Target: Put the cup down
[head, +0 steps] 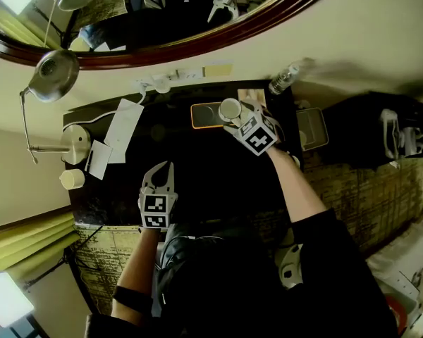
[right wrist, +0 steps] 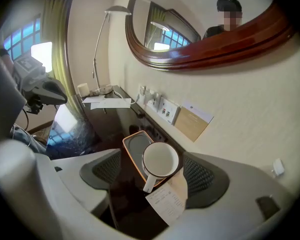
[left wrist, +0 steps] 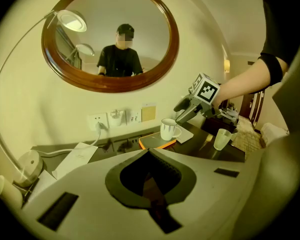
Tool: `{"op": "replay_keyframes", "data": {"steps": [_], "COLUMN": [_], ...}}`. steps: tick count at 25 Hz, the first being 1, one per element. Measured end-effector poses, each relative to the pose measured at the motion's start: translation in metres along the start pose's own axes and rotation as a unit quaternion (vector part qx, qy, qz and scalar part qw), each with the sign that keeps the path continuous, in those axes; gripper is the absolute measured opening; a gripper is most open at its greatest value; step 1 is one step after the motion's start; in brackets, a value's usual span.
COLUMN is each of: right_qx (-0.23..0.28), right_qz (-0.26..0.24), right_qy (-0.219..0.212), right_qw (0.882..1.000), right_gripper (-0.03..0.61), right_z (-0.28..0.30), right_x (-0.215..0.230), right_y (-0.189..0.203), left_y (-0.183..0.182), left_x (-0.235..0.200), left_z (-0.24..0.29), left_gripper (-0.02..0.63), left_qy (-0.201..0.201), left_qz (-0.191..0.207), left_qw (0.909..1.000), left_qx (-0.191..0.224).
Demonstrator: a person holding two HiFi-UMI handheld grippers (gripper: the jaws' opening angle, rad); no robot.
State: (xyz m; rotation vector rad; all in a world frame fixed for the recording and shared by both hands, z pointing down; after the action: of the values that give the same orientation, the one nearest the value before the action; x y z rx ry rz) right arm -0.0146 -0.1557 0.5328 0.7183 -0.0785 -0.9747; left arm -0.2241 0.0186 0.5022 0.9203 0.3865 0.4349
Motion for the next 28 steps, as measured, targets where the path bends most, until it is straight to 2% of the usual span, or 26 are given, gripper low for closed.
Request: {"op": "replay_keyframes", "data": {"steps": [3,4,5,9,14,21,28], "right_qx": [0.028,0.037,0.045,0.078,0.11,0.128,0.125], "right_qz": [0.015,0.022,0.03,0.067,0.132,0.224,0.248], "right_qy": [0.007,0.012,0.018,0.04,0.071,0.09,0.102], "right_qw": [0.999,0.999,0.998,0.994,0.983,0.962,0.955], "right_gripper": [0.396,0.371,0.313,0.196,0.004,0.003,0.003], "right_z": [-0.029,-0.039,-0.05,-0.087,-0.126,-0.16,-0.163], "right_x": [-0.007,-0.008,-0.01,-0.017,-0.03,-0.06,-0.078], "right_y": [-0.004,-0.004,-0.004,0.003,0.024,0.063,0.087], "left_y": [-0.012,-0.015,-0.018,-0.027,-0.03,-0.029,-0.042], "left_x": [0.005,0.007,0.009,0.015,0.017,0.015,0.032], "left_z": [-0.005,-0.007,-0.009,-0.016,-0.019,-0.02,-0.019], "left_gripper": [0.0,0.0,0.0,0.0,0.0,0.0,0.0], "left_qy": [0.002,0.002,0.003,0.009,0.02,0.032,0.078], "left_qz": [0.005,0.004,0.004,0.011,0.013,0.021,0.036], "left_qw": [0.9999,0.9999,0.9998,0.9995,0.9986,0.9975,0.9941], "left_qx": [0.012,0.016,0.02,0.029,0.047,0.06,0.066]}}
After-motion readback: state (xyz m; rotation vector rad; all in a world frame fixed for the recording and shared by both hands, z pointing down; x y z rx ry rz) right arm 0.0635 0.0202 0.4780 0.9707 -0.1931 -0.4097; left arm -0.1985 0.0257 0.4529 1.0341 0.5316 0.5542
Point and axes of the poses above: the fingertips, and each gripper's own axes: z forward along the fingers, x to its right, y out of its underside, the point moved 4 cm from there along -z, backward along the fingers, and after that the axes turned 10 degrees about y, right-handed, at the moved point
